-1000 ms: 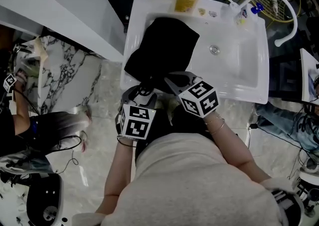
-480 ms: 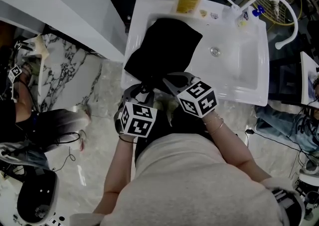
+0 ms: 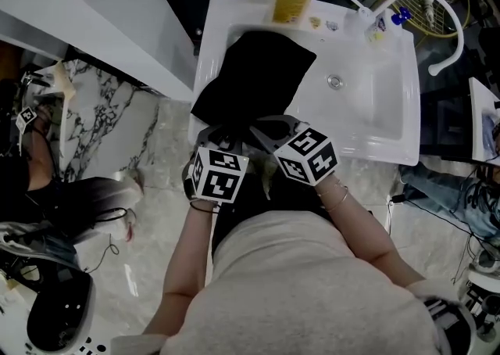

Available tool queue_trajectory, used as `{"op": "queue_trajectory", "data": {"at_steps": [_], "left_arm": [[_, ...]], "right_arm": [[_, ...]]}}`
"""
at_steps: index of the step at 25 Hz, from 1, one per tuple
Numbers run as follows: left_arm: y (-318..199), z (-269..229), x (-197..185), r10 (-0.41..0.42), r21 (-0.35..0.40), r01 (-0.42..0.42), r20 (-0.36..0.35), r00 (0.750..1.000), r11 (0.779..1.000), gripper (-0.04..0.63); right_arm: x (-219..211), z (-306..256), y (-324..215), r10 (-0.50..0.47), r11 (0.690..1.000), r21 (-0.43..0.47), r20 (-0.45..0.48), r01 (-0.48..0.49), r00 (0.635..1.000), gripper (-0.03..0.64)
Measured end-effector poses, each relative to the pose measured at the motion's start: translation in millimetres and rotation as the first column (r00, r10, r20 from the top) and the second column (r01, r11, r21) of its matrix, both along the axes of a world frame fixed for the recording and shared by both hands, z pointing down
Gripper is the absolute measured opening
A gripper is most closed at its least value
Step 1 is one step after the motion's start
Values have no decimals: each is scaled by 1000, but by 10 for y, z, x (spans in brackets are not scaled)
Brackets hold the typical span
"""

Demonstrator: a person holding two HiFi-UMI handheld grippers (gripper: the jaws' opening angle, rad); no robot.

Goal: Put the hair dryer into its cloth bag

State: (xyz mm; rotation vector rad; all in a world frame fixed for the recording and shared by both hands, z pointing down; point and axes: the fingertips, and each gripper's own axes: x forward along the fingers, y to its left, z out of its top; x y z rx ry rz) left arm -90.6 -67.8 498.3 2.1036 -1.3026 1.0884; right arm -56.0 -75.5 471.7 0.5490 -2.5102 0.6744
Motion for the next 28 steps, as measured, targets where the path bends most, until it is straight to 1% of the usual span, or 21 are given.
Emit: {"op": "queue_trajectory", "data": {"at_steps": [3, 5, 8, 11, 14, 17, 21, 24, 28], "left_arm": [[-77, -34, 53, 5, 7, -5, -14, 1000, 1000, 100], [-150, -37, 95, 12, 13, -12, -12, 1000, 1000, 98], [-212, 23, 127, 22, 2, -22, 1, 1000, 1000, 98], [-235, 54, 121, 15, -1, -15, 2, 1000, 1000, 100], [-326, 18, 132, 2, 24, -2, 0, 1000, 1000, 100], [-466, 29, 139, 4, 51, -5, 23, 1000, 999, 100], [-532, 117, 149, 15, 38, -16, 37, 999, 999, 100], [-498, 114, 179, 23, 38, -23, 23, 999, 999, 108], [-429, -27, 189, 16, 65, -14, -16, 1000, 998, 138]], "right_arm": [[26, -1, -9, 5, 1000, -8, 4, -5, 1000, 12], [43, -5, -15, 10, 1000, -12, 6, -10, 1000, 12], [55, -20, -29, 15, 1000, -14, 11, -15, 1000, 12], [68, -37, -41, 18, 1000, -13, 15, -18, 1000, 11], [94, -31, -53, 27, 1000, -15, 16, -27, 1000, 11], [105, -13, -71, 44, 999, -20, 17, -44, 999, 11], [116, -12, -87, 61, 998, -21, 16, -60, 998, 12], [140, -10, -90, 72, 997, -19, 14, -72, 997, 12], [180, -9, -99, 81, 997, -16, 17, -81, 997, 12]]}}
